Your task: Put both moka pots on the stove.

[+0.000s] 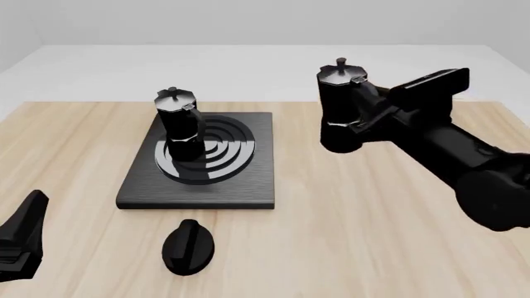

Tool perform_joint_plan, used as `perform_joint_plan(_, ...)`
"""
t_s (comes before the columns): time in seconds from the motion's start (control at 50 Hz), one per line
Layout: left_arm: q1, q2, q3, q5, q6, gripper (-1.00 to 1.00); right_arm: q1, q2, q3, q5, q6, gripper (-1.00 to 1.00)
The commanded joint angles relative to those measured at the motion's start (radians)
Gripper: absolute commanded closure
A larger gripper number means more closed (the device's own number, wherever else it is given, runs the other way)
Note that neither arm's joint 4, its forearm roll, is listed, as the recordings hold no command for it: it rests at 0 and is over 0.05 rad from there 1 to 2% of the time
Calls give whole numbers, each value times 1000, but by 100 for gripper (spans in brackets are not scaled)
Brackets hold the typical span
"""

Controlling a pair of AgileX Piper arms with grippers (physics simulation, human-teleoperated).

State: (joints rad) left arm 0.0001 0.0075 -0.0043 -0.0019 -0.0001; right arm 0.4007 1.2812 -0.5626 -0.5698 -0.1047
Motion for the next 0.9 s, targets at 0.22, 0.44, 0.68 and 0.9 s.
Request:
perform_joint_plan(0.22,0,0,0,0,0,-100,26,107,-113,-164,7,100)
perform_joint_plan(0.44,0,0,0,0,0,-100,44,186,-146,-246,20,100)
perform_joint_plan(0.68,0,0,0,0,0,-100,79,270,-197,-305,28,100)
perform_joint_plan(0.9,0,0,0,0,0,-100,109,345,-258,-330,40,100)
